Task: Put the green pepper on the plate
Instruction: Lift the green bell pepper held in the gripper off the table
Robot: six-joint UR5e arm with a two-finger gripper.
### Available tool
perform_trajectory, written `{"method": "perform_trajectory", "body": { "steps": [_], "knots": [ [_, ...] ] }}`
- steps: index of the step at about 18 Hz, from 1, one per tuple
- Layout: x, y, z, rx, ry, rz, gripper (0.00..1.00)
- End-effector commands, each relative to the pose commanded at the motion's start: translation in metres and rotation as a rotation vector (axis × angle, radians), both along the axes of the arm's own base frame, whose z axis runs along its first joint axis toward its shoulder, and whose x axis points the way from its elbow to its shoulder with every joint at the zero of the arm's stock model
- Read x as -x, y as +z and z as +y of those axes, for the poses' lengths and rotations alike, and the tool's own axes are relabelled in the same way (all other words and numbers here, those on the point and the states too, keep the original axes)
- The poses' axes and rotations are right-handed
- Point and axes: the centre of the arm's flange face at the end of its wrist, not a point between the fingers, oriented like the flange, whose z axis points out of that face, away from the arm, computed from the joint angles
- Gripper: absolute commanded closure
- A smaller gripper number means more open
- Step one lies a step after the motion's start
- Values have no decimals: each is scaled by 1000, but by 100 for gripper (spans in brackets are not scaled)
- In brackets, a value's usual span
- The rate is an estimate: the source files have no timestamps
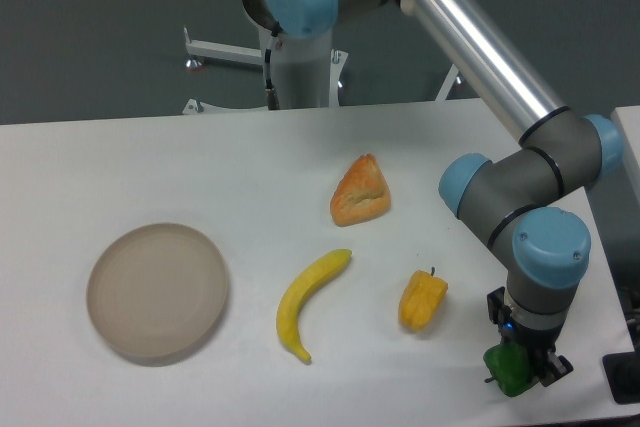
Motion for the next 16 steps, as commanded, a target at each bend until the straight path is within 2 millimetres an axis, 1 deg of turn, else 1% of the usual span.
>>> {"method": "perform_trajectory", "body": {
  "steps": [6, 10, 11, 13, 14, 15, 16],
  "knots": [
    [-2, 2, -2, 0, 14, -8, 55],
    [-12, 5, 1, 1, 32, -25, 55],
    [-15, 5, 1, 7, 39, -36, 55],
    [-23, 16, -3, -1, 64, -61, 55],
    [-30, 23, -4, -12, 72, -77, 55],
    [-43, 26, -1, -19, 79, -93, 55],
    [-52, 31, -1, -27, 90, -106, 55]
  ]
}}
